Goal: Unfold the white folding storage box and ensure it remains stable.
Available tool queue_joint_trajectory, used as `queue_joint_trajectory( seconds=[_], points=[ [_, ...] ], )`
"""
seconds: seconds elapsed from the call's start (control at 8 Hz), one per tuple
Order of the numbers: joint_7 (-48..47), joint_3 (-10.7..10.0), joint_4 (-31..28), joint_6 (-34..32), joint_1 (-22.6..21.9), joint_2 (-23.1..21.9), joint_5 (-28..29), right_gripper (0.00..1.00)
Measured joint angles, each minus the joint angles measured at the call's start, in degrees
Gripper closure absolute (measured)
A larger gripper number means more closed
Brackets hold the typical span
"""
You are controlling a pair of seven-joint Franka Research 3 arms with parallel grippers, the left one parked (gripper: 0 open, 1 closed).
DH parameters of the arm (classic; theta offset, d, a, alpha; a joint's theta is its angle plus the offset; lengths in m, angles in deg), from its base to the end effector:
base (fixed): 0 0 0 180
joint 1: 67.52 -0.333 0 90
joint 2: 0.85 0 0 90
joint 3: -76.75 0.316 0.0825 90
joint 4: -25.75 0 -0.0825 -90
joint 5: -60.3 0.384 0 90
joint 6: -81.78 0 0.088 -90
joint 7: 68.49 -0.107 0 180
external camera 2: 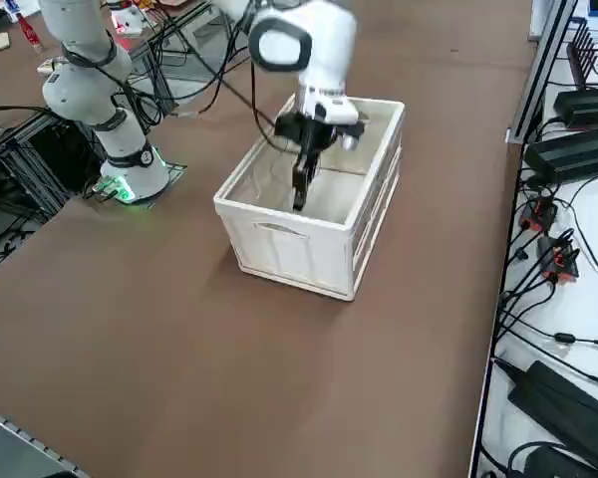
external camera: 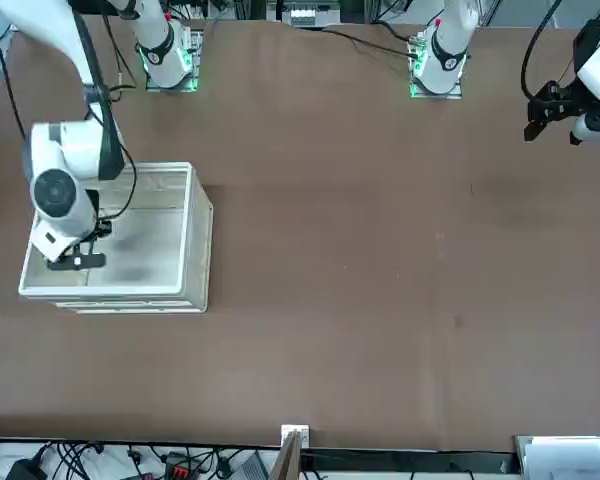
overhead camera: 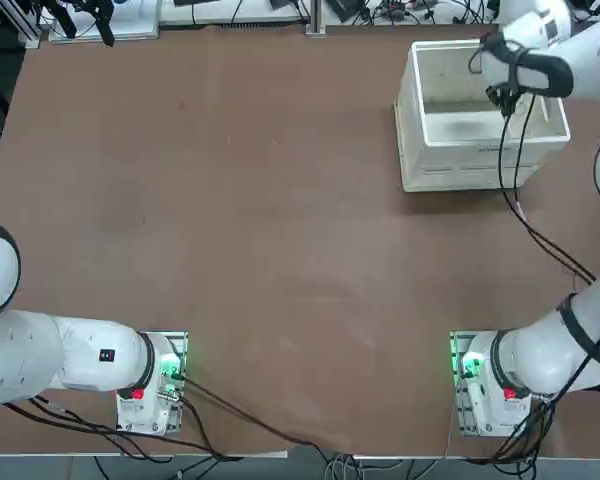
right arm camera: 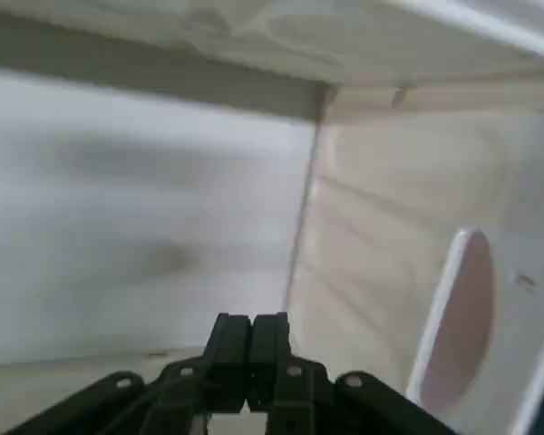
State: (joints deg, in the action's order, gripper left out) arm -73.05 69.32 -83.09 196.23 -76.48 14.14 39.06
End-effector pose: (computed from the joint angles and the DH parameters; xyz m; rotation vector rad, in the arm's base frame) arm 0.5984 -0.0027 0.3572 2.7631 0.1821 -0.2001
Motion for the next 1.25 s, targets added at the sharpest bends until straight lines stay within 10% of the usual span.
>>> queue_joint_trajectory(
  seconds=[0.5, 1.0, 1.25],
  points=[
    [5.2, 0.5, 17.2, -19.7, 0.2, -6.0, 20.3, 0.86],
    [5.3, 0.2, 24.3, -25.7, 0.9, -5.8, 21.1, 0.09],
    [5.4, -0.2, 24.4, -25.7, 1.5, -5.7, 21.1, 0.0]
  ],
)
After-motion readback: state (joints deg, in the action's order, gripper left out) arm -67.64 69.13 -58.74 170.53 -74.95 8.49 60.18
